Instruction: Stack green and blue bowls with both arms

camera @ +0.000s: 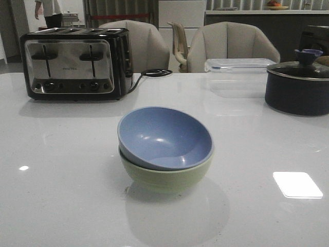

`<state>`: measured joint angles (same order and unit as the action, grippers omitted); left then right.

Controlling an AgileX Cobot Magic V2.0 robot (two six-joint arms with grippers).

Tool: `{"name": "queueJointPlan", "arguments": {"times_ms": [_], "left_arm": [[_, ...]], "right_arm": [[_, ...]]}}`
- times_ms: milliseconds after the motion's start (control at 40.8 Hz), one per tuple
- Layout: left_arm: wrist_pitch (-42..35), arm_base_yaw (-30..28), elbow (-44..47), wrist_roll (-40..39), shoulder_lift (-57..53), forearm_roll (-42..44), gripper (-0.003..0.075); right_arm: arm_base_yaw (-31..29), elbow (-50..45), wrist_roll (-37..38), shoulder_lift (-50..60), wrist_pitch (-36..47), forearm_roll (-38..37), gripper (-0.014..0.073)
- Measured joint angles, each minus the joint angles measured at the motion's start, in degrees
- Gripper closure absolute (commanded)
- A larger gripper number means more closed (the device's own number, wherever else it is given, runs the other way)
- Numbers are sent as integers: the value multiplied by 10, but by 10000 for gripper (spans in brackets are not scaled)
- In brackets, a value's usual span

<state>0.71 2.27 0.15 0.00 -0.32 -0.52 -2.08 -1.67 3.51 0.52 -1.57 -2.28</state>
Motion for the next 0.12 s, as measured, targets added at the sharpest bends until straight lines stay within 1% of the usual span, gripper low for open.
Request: {"name": "queueJointPlan", "arguments": {"times_ms": [123], "left_arm": [[0,0,0,0,0,0,621]], "right_arm": [[0,0,2,0,0,0,548]]}}
